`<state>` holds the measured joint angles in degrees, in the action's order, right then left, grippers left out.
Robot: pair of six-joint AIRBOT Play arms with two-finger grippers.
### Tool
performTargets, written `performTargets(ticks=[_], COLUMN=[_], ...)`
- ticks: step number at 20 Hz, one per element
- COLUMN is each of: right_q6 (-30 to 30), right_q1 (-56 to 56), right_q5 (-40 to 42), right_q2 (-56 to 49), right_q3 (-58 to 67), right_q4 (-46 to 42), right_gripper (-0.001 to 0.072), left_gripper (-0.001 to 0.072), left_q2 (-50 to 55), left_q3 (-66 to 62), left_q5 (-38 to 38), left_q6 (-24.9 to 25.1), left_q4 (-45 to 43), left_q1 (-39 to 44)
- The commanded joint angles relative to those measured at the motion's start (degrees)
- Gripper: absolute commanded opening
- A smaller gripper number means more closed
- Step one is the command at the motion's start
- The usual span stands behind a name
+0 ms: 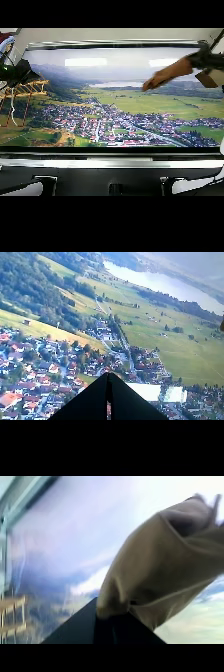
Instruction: Fold the clothes and pants, and hang the long-sleeved shirts on hangers.
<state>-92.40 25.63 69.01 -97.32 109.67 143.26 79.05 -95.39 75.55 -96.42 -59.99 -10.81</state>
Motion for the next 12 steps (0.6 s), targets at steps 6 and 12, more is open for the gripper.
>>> performTargets(ticks=[6,12], right_q6=[6.9,6.4], right_q1=[16.3,21.8], right_q5=[8.1,18.3], right_q2=[1.0,6.2], right_q3=[4.1,-7.0], right_q4=[-11.9,-20.7], right_gripper=[0.0023,0.0024], left_gripper=[0.0018,0.0019], left_q2=[0.0,0.0], left_q3=[0.0,0.0], left_q5=[0.1,0.1], left_q6=[0.0,0.0], left_q4=[0.0,0.0], left_q1=[-0.1,0.0])
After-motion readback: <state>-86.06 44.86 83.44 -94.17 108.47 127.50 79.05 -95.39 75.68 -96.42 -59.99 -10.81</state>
